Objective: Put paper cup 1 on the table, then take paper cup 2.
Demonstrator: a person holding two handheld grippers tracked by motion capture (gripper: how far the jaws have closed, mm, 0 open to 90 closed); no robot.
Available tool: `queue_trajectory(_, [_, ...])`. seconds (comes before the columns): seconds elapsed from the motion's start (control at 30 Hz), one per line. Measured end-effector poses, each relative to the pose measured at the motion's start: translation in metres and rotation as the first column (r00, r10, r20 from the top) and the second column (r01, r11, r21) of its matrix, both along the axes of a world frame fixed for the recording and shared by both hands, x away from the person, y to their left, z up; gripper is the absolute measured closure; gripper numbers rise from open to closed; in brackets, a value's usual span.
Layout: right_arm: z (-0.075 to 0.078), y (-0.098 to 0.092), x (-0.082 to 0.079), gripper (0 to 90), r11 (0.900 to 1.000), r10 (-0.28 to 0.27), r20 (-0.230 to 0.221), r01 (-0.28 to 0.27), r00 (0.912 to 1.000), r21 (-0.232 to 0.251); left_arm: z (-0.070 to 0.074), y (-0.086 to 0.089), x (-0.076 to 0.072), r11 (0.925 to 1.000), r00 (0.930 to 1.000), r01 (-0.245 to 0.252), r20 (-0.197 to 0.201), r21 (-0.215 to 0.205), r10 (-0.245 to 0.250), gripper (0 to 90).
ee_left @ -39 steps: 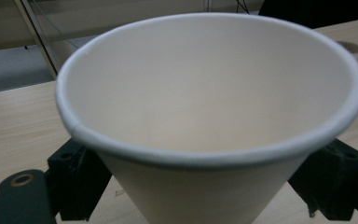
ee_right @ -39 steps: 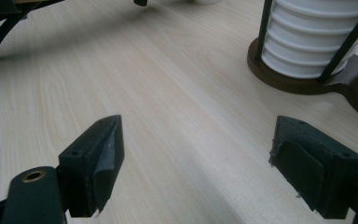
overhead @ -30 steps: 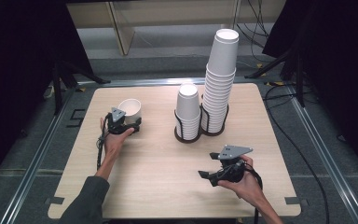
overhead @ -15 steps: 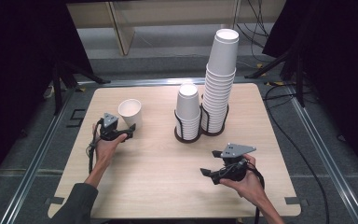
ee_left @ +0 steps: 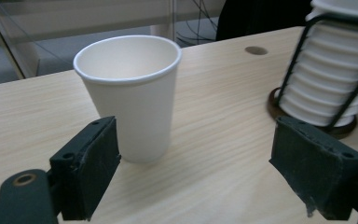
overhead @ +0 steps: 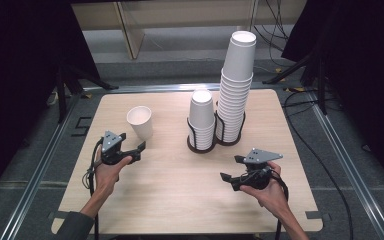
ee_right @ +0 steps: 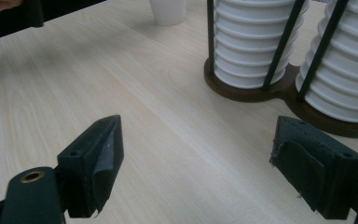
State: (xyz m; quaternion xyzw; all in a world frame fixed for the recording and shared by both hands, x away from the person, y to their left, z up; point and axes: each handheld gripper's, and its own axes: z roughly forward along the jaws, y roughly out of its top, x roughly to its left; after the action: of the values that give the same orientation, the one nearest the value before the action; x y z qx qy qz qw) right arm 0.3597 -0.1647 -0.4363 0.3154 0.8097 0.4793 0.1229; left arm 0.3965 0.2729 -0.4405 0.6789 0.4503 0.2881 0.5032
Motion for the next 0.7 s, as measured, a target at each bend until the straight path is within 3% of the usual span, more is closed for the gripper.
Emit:
queue_trajectory(0.1, [-0.001, -0.001, 0.002, 17.7, 1.000, -0.006, 0.011, 0.006, 0.9999, 0.002, 0.004, -0.004, -0.016, 0.9995, 0.9998, 0.021, 0.007, -0.023, -0.020, 14.7])
queue_trajectory(0.3, [-0.001, -0.001, 0.003, 17.5, 1.000, -0.006, -0.022, 0.006, 0.9998, 0.011, 0.007, -0.014, -0.043, 0.9970, 0.9973, 0.072, 0.015, -0.031, -0.071, 14.5])
queue_trajectory(0.37, [-0.001, -0.002, 0.003, 17.4, 1.000, -0.025, -0.028, 0.025, 0.9993, 0.007, 0.006, -0.017, -0.051, 0.9956, 0.9966, 0.082, 0.011, -0.047, -0.081, 14.5])
queue_trajectory(0.43, [-0.002, -0.002, 0.005, 17.4, 1.000, -0.022, 0.008, 0.022, 0.9997, 0.011, 0.002, -0.019, -0.057, 0.9928, 0.9951, 0.099, 0.011, -0.067, -0.099, 14.5])
queue_trajectory(0.47, [-0.002, -0.002, 0.006, 17.4, 0.999, -0.011, -0.018, 0.012, 0.9998, 0.030, 0.001, -0.020, -0.060, 0.9932, 0.9947, 0.103, -0.002, -0.055, -0.103, 14.4])
queue_trajectory(0.5, [-0.001, -0.004, 0.006, 17.4, 1.000, -0.028, -0.007, 0.028, 0.9996, 0.009, -0.001, -0.021, -0.063, 0.9929, 0.9943, 0.107, 0.000, -0.053, -0.107, 14.5])
queue_trajectory(0.57, [-0.001, -0.004, 0.007, 17.4, 0.999, -0.030, -0.022, 0.031, 0.9993, 0.034, -0.006, -0.023, -0.068, 0.9907, 0.9927, 0.120, -0.002, -0.063, -0.121, 14.5])
queue_trajectory(0.63, [0.001, -0.006, 0.008, 17.2, 0.999, -0.045, -0.001, 0.045, 0.9990, 0.021, -0.009, -0.024, -0.073, 0.9894, 0.9919, 0.126, -0.005, -0.072, -0.127, 14.5])
queue_trajectory(0.7, [0.006, -0.007, 0.010, 17.0, 0.997, -0.054, -0.005, 0.055, 0.9985, 0.046, -0.011, -0.024, -0.077, 0.9886, 0.9911, 0.132, -0.008, -0.073, -0.133, 14.4])
